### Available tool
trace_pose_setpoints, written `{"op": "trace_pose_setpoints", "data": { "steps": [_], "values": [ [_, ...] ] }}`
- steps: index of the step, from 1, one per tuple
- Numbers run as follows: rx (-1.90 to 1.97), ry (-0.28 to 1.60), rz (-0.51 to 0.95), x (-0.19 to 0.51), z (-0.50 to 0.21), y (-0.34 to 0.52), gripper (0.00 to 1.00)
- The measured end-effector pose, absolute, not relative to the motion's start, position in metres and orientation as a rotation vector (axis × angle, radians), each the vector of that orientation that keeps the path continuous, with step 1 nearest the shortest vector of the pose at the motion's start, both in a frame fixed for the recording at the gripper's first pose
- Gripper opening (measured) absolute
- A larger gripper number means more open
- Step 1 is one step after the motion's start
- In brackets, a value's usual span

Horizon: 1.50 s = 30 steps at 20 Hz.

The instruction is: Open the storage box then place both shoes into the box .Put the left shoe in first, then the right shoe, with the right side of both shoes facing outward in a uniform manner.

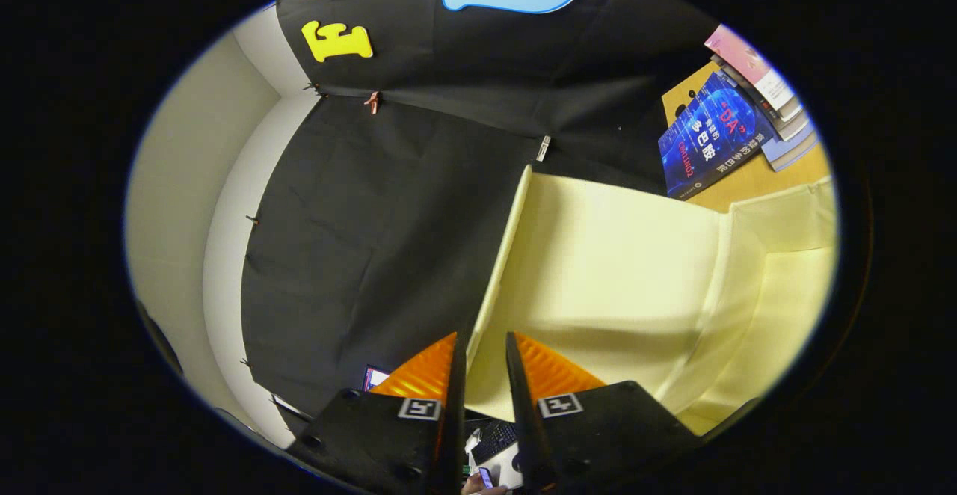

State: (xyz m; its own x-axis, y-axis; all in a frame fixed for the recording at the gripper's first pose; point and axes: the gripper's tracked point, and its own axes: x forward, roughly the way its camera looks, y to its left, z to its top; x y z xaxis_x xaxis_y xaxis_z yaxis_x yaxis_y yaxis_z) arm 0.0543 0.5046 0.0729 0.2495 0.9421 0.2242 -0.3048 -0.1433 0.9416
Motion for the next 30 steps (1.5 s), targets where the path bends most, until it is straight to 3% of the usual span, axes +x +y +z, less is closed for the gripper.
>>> {"op": "trace_pose_setpoints", "data": {
  "steps": [1, 4, 13, 22, 30],
  "values": [
    [1.261, 0.690, 1.241, 0.054, 0.074, 0.500, 0.40],
    [1.270, 0.653, 1.215, 0.058, 0.075, 0.484, 0.86],
    [1.075, 0.606, 1.142, 0.036, 0.050, 0.415, 0.89],
    [0.822, 0.618, 0.832, 0.025, -0.024, 0.293, 0.94],
    [0.677, 0.782, 0.528, 0.005, -0.136, 0.184, 0.94]
  ]
}}
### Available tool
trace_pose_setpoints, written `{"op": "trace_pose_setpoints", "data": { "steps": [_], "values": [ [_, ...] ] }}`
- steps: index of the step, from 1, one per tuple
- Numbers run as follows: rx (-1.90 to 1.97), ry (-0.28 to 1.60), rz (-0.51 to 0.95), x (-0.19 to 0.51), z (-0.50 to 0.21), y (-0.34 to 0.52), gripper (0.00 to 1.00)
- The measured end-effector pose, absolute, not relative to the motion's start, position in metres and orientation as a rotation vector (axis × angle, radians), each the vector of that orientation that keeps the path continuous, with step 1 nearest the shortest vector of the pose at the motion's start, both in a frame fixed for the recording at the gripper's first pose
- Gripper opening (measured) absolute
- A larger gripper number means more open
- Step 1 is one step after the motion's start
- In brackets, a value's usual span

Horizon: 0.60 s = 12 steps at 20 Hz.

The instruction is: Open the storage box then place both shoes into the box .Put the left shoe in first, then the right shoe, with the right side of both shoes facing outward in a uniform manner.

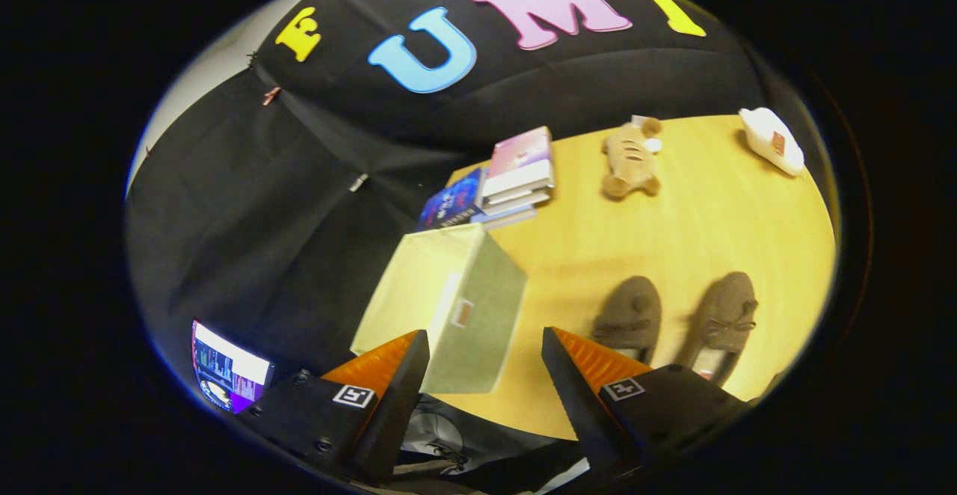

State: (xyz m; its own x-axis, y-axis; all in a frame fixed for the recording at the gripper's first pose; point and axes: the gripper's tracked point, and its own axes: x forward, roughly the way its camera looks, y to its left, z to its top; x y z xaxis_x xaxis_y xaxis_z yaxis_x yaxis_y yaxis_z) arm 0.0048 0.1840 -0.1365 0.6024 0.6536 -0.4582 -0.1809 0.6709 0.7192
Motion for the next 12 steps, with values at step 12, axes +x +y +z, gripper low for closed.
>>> {"op": "trace_pose_setpoints", "data": {
  "steps": [12],
  "values": [
    [0.470, 1.035, 0.262, -0.009, -0.300, 0.140, 0.85]
  ]
}}
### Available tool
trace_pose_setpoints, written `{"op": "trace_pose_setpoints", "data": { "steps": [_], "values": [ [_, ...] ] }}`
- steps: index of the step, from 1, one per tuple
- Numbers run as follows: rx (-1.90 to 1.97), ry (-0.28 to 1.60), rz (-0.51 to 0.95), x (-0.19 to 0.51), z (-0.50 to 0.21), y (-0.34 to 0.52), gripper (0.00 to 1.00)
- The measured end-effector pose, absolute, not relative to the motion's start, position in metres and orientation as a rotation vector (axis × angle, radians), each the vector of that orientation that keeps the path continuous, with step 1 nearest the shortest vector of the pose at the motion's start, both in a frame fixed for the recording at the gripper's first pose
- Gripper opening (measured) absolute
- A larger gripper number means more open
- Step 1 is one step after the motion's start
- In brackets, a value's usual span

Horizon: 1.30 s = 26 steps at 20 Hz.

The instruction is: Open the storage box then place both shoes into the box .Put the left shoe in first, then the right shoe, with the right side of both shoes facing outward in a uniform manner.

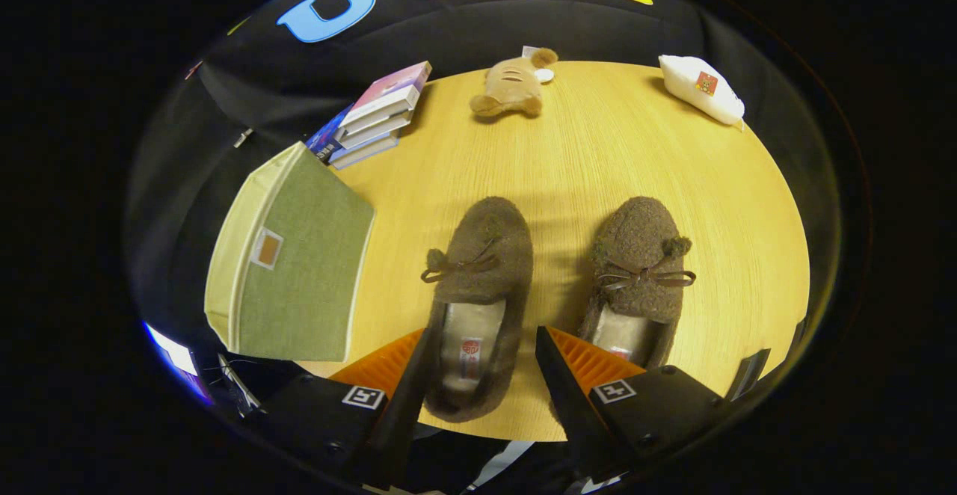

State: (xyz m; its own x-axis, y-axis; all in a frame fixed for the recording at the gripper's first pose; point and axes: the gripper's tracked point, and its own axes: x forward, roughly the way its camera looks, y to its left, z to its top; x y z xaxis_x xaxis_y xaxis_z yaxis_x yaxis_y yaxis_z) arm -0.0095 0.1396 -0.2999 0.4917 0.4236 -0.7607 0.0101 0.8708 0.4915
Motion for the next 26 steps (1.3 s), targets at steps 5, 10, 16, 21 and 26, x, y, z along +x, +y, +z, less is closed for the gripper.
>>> {"op": "trace_pose_setpoints", "data": {
  "steps": [5, 10, 16, 21, 26],
  "values": [
    [0.431, 1.068, 0.200, 0.010, -0.330, 0.146, 0.76],
    [0.437, 1.124, 0.136, 0.012, -0.351, 0.149, 0.38],
    [0.672, 1.138, 0.051, 0.012, -0.340, 0.146, 0.06],
    [0.738, 1.106, 0.096, 0.011, -0.310, 0.154, 0.05],
    [0.801, 1.048, 0.154, 0.020, -0.251, 0.163, 0.05]
  ]
}}
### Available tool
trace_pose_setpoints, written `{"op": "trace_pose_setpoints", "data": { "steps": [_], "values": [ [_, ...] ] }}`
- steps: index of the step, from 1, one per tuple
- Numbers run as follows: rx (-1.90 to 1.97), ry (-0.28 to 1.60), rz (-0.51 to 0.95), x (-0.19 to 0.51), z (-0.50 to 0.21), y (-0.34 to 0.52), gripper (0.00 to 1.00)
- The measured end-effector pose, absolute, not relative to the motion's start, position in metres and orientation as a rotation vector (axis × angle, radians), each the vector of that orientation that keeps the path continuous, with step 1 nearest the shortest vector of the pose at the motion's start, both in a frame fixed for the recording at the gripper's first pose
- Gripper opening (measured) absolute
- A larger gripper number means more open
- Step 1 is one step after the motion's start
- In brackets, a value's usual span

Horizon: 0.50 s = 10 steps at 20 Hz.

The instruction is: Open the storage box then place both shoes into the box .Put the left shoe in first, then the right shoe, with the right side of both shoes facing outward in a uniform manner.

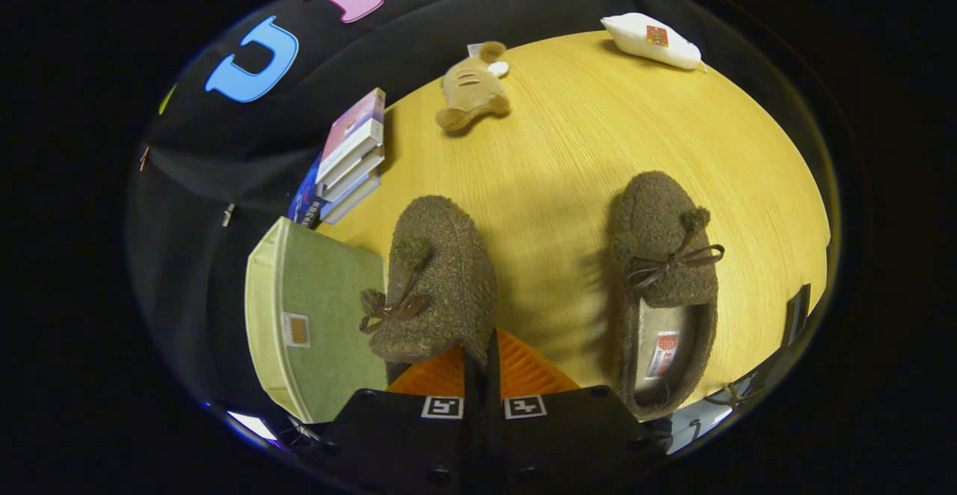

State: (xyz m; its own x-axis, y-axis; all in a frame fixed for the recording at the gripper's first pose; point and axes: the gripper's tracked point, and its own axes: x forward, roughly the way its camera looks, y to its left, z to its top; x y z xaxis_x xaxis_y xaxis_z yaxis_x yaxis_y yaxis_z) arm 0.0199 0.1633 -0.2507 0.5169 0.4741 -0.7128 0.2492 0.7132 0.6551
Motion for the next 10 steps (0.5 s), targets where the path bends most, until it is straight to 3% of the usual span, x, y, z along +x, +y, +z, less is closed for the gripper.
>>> {"op": "trace_pose_setpoints", "data": {
  "steps": [10],
  "values": [
    [0.892, 0.949, 0.324, 0.053, -0.112, 0.236, 0.05]
  ]
}}
